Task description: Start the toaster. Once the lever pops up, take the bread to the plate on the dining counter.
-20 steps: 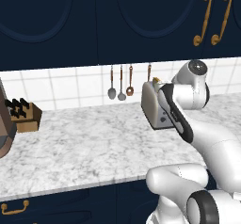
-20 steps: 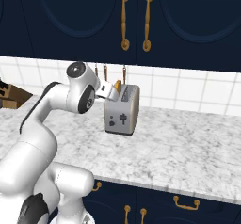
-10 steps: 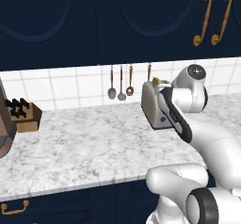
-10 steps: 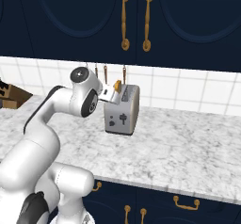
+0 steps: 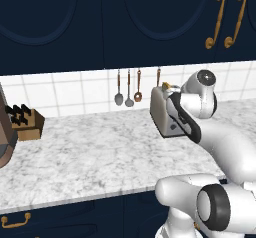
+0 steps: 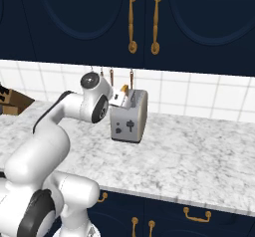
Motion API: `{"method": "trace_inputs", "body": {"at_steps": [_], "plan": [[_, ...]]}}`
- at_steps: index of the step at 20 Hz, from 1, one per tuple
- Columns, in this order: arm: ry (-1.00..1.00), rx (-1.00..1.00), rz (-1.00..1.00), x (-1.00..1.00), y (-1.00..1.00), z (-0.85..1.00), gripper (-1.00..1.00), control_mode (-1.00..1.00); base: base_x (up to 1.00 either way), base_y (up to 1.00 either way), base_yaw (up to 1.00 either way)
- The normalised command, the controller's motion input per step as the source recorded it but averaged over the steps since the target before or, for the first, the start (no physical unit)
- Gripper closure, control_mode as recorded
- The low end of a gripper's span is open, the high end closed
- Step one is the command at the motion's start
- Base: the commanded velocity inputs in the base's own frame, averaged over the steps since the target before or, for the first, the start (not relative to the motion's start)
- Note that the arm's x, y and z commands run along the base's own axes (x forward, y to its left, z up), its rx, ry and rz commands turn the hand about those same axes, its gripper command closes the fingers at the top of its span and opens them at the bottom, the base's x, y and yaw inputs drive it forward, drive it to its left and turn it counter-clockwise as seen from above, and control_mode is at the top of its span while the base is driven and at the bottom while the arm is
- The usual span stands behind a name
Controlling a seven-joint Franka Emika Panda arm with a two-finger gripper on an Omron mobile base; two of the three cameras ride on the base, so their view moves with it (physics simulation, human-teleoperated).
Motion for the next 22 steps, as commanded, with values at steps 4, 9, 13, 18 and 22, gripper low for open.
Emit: {"method": "trace_inputs", "body": {"at_steps": [4,9,13,18,22], "plan": [[0.00,0.00,0.00,0.46,0.00,-0.20,-1.00,-1.00,0.00,0.00,0.00],[0.00,0.00,0.00,0.41,0.00,-0.25,-1.00,-1.00,0.00,0.00,0.00],[0.00,0.00,0.00,0.34,0.00,-0.16,-1.00,-1.00,0.00,0.00,0.00],[0.00,0.00,0.00,0.34,0.00,-0.10,-1.00,-1.00,0.00,0.00,0.00],[0.00,0.00,0.00,0.33,0.00,-0.08,-1.00,-1.00,0.00,0.00,0.00]]}}
